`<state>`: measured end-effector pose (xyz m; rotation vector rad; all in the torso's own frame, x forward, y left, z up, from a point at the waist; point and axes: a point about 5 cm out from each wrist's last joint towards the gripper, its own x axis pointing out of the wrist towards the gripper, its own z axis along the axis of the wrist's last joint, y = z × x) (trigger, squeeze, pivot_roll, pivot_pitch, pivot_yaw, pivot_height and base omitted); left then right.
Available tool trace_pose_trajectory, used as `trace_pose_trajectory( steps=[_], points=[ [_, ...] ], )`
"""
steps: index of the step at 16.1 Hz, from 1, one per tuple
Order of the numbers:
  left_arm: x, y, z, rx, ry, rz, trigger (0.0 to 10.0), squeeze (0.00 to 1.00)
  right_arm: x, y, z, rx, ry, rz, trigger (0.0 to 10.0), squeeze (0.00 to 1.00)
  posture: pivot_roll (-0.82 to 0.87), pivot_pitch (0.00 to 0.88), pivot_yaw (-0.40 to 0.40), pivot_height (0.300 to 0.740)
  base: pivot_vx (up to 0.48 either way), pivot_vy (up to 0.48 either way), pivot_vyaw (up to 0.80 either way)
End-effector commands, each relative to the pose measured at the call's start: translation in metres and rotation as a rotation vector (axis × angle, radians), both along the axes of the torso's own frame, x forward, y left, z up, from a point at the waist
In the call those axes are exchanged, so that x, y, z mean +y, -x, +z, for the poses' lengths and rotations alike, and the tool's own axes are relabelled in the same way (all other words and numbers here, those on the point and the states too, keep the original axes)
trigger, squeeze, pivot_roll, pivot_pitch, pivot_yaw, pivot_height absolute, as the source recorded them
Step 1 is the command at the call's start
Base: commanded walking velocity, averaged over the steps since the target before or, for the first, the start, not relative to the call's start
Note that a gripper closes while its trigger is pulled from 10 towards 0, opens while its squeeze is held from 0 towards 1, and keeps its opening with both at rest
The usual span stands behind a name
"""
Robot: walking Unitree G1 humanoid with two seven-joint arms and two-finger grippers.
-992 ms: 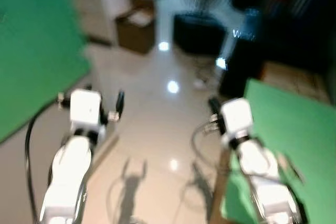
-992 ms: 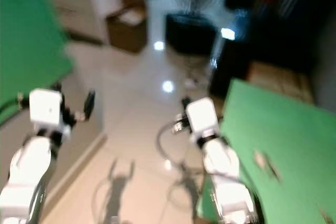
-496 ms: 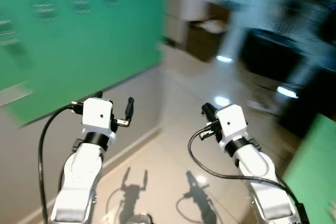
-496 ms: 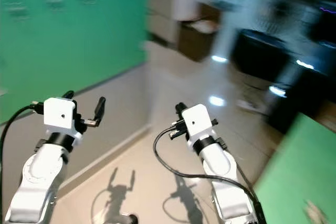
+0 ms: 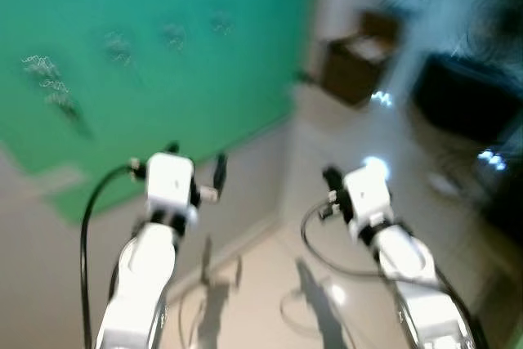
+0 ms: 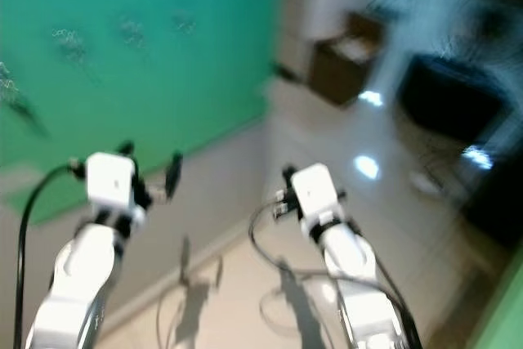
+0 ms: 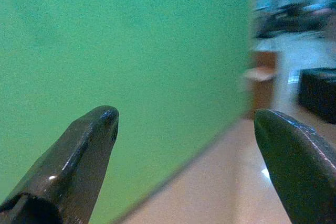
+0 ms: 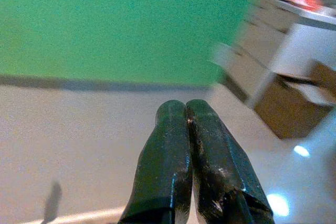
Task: Hang keys on a hook
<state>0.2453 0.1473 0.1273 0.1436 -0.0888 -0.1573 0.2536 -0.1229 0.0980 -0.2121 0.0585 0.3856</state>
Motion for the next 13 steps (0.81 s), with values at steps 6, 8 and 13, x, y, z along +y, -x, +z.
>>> trace_pose_trajectory(
  steps=[6,8,13],
  points=[
    [0.006,0.007,-0.008,0.041,-0.018,-0.016,10.0,0.00,0.018,0.012,0.003,-0.014,-0.036,0.182,10.0,0.00,0.00,0.014,-0.040,0.740,0.161,0.000,0.80],
    [0.006,0.015,-0.014,0.057,-0.041,-0.044,10.0,0.00,0.013,0.020,-0.003,0.010,-0.034,0.201,10.0,0.00,0.00,0.017,-0.038,0.740,0.000,0.000,0.80],
    [-0.003,0.030,-0.017,0.060,-0.062,-0.106,10.0,0.00,0.000,0.040,-0.007,0.056,-0.114,0.281,10.0,0.00,-0.01,0.022,-0.032,0.740,0.000,-0.123,0.48]
  ],
)
